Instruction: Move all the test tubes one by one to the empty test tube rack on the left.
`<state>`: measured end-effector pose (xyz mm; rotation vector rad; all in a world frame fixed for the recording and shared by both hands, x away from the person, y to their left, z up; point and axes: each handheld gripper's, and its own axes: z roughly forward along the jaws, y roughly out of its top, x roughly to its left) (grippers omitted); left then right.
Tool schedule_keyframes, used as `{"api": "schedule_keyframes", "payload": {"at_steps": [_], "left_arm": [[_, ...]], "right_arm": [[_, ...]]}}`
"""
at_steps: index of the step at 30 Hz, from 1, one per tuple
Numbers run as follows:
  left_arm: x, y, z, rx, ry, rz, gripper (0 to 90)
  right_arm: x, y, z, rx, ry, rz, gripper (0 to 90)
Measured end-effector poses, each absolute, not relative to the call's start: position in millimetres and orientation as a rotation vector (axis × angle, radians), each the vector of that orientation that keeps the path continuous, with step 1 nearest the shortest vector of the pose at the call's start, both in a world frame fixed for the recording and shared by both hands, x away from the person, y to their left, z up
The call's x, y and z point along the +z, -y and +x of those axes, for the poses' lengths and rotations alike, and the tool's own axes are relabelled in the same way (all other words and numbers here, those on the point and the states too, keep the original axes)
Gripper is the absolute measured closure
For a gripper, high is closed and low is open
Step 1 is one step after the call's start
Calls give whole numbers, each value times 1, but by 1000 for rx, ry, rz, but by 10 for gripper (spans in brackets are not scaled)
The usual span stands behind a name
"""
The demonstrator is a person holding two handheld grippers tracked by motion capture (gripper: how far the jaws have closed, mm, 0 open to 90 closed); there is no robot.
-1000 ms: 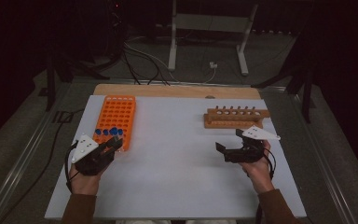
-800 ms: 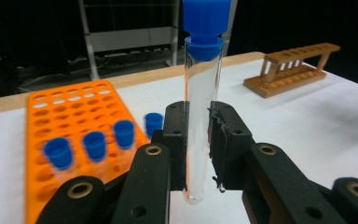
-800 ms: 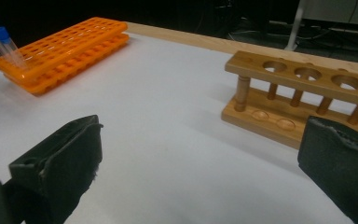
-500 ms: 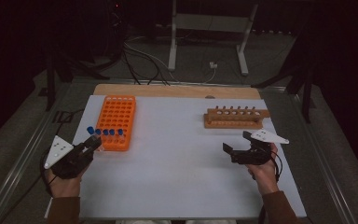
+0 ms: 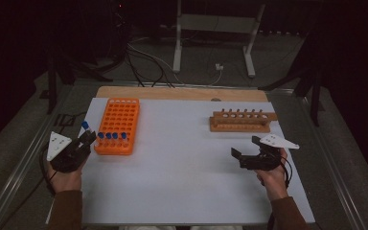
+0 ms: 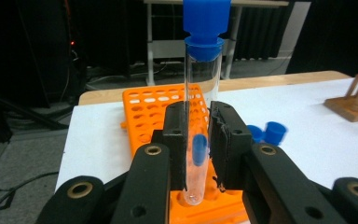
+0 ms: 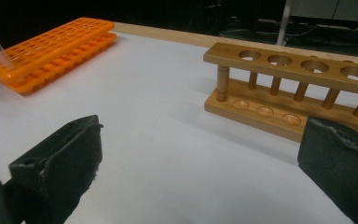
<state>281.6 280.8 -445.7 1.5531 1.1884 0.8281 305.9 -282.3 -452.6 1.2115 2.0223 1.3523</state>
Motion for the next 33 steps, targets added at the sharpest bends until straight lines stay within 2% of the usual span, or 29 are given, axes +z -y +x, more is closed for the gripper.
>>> {"api": "schedule_keyframes", "payload": {"at_steps": [14,33], "left_arm": [[-461,-281,304,836,-1244,1589,780],[-501,-284,309,791,-1322,1672,780]], "right_arm": [[-454,284,305,1360,-2025,1209,0],[-456,282,305,1369,-2040,1203,0]]}}
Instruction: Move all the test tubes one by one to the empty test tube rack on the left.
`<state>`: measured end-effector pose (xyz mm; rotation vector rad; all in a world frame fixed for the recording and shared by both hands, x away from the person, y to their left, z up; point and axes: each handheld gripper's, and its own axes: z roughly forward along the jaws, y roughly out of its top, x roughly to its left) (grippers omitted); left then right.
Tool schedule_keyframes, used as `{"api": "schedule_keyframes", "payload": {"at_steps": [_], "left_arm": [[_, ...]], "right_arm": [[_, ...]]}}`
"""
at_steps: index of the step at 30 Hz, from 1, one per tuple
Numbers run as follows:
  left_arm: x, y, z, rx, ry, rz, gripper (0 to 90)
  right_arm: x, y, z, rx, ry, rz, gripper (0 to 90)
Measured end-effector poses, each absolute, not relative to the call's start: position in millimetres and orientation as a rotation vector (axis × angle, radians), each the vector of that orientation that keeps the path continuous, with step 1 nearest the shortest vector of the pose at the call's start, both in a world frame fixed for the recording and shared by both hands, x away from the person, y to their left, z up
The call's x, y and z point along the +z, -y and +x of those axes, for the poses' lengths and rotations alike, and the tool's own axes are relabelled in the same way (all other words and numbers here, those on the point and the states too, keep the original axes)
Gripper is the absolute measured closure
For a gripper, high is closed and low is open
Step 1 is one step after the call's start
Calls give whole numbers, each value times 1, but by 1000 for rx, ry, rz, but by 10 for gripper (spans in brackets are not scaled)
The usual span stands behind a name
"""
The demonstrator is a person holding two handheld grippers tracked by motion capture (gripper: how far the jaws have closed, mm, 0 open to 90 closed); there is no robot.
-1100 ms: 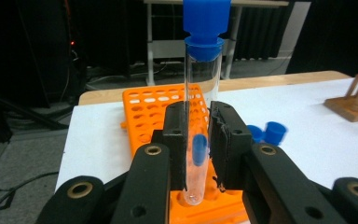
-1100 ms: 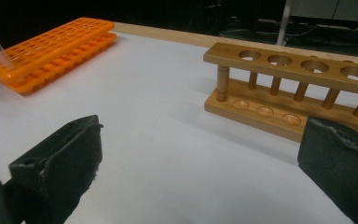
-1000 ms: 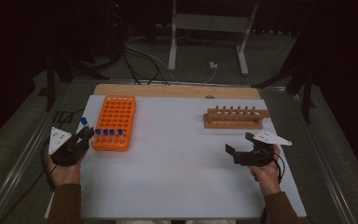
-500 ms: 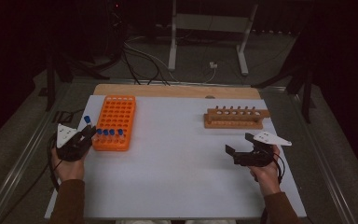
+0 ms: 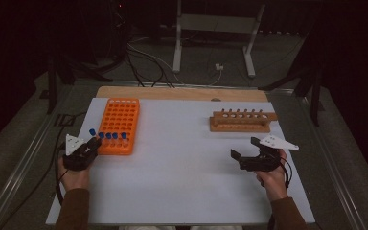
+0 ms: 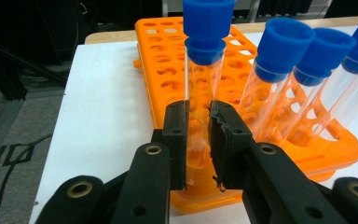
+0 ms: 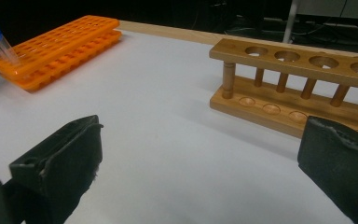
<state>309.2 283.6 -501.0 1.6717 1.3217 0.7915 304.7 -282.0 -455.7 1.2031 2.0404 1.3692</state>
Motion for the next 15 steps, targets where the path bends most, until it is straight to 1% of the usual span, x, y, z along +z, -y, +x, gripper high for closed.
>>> {"api": "schedule_keyframes", "payload": {"at_steps": [5,15], "left_arm": [[-505,-281,311,793,-1313,1737,781],[-505,-281,311,785,-1328,1723,780]], "right_arm": [[-458,281,305,1365,-2051,1198,0],[-459,282,302,1375,-2045,1202,0]]}}
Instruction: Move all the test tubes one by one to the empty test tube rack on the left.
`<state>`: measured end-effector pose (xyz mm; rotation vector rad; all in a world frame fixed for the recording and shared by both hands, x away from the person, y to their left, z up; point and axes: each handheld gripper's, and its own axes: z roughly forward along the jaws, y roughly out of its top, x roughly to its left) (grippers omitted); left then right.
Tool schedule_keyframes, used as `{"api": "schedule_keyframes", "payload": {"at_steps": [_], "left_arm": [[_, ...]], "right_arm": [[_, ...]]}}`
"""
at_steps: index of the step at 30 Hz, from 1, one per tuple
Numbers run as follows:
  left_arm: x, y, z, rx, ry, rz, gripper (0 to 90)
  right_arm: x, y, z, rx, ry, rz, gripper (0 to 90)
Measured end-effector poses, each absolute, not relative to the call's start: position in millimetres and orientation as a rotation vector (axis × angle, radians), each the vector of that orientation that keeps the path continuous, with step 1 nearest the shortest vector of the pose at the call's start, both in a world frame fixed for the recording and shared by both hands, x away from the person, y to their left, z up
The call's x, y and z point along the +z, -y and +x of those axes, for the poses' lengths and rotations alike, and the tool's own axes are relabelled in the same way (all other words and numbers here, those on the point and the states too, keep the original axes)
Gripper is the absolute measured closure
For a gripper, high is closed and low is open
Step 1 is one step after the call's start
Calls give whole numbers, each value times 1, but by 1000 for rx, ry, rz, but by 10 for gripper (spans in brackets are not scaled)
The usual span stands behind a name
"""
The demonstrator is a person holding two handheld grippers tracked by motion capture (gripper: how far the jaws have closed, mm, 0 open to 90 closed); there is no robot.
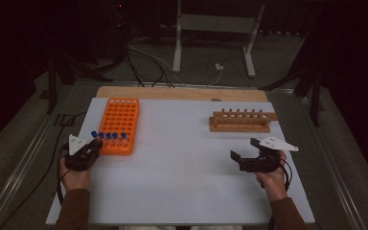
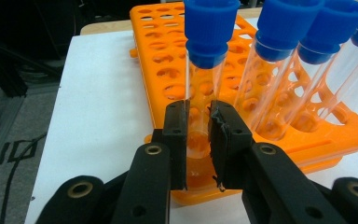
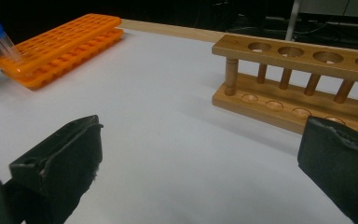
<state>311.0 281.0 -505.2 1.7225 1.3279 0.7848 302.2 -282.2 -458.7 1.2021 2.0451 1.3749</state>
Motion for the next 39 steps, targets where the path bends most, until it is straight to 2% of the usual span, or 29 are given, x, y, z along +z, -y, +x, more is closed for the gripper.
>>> {"api": "schedule_keyframes", "payload": {"at_steps": [3,11,19,23,29,32,36,39], "left_arm": [[-504,-282,310,762,-1338,1705,755],[-497,-294,296,750,-1354,1633,594],[-474,-284,275,702,-1211,1591,405],[-470,-274,262,693,-1151,1605,346],[-463,-265,244,684,-1111,1578,179],[-460,-264,236,687,-1096,1566,142],[-457,-262,231,695,-1095,1562,14],[-457,-260,231,698,-1096,1567,6]], "right_arm": [[-459,283,301,1377,-2042,1199,0],[-459,290,295,1394,-2022,1204,0],[-460,292,285,1421,-1994,1180,0],[-459,292,279,1443,-1979,1165,0],[-459,295,270,1469,-1947,1145,0],[-459,297,268,1475,-1932,1141,0],[-458,301,266,1489,-1902,1145,0],[-460,302,265,1473,-1891,1132,0]]}}
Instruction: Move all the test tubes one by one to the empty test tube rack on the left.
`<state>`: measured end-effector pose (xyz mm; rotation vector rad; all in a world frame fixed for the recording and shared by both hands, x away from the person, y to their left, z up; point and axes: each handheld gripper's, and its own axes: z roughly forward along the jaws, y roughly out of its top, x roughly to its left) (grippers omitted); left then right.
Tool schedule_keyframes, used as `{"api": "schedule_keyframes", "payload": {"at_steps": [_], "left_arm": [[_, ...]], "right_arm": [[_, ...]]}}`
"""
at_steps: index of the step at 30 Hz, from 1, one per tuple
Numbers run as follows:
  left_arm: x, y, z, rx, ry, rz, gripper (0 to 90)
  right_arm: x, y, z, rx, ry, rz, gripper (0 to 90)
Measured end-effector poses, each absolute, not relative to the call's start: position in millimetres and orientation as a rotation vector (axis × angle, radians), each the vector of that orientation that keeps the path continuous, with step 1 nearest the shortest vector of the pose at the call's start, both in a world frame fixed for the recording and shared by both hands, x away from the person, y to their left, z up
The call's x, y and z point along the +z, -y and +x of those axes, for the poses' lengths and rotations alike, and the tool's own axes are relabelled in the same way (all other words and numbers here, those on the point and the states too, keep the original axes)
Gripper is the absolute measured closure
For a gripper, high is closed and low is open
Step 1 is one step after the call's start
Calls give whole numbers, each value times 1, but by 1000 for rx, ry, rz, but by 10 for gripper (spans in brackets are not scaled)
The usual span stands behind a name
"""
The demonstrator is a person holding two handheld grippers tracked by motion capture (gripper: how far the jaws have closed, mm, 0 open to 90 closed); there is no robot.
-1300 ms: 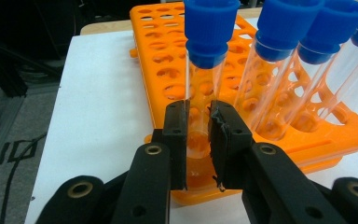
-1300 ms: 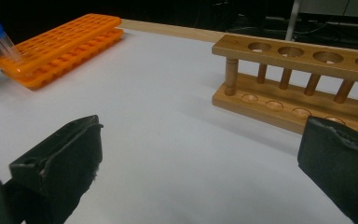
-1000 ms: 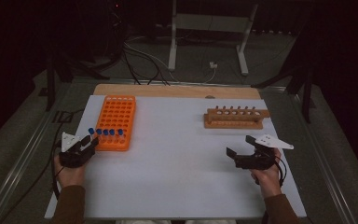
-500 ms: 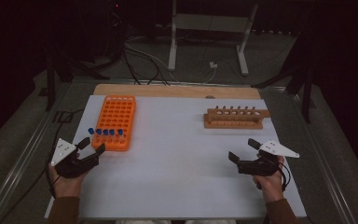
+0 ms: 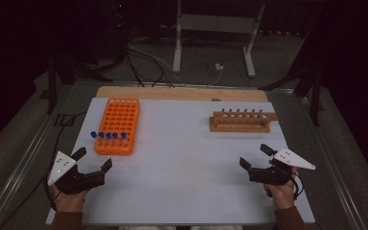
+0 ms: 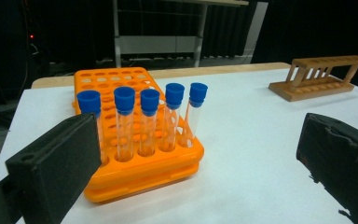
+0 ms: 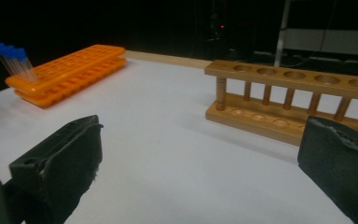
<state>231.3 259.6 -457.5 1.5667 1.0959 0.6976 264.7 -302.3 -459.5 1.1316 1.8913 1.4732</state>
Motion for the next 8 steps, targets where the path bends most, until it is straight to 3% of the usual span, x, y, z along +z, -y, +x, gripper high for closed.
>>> {"api": "schedule_keyframes", "payload": {"at_steps": [8], "left_arm": [[-458,-253,231,694,-1080,1581,6]], "right_arm": [[-463,300,261,1461,-1897,1110,0]]}}
